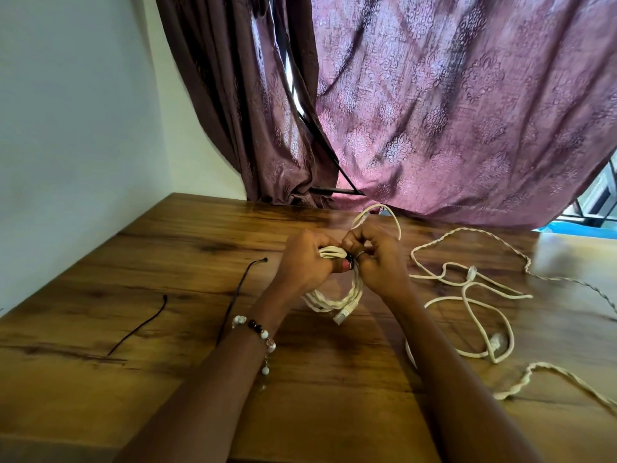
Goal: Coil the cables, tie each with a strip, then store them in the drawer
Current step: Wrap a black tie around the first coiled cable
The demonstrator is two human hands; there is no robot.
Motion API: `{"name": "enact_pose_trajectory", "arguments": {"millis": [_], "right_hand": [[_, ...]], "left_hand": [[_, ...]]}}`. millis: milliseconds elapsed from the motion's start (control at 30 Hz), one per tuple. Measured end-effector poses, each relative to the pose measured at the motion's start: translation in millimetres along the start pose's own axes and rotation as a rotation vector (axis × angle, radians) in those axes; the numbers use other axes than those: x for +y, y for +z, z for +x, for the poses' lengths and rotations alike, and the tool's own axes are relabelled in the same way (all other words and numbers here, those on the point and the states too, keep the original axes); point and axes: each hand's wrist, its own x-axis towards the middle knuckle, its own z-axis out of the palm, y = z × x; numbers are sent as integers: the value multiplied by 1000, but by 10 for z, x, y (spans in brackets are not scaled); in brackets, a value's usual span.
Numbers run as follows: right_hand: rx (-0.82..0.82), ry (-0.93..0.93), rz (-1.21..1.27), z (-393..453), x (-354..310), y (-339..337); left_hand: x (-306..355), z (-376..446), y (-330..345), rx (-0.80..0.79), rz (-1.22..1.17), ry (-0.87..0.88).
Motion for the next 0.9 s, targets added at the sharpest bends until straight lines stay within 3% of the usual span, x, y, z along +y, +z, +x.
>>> {"name": "enact_pose_trajectory", "arguments": {"millis": [267,467,600,733,900], "right_hand": [[89,237,181,-15,11,37],[78,294,183,-6,-23,51],[25,435,437,-1,-73,-23],[2,526,536,-14,-121,-91],[-222,612,662,-84,-226,-94]], "left_hand": [[63,-38,7,-94,-59,-37],[50,-34,19,-101,-104,-61],[-34,-20,45,-34,-182,-130],[-72,22,17,54,-301,-214],[-105,84,-73,221,-639,-357]]}}
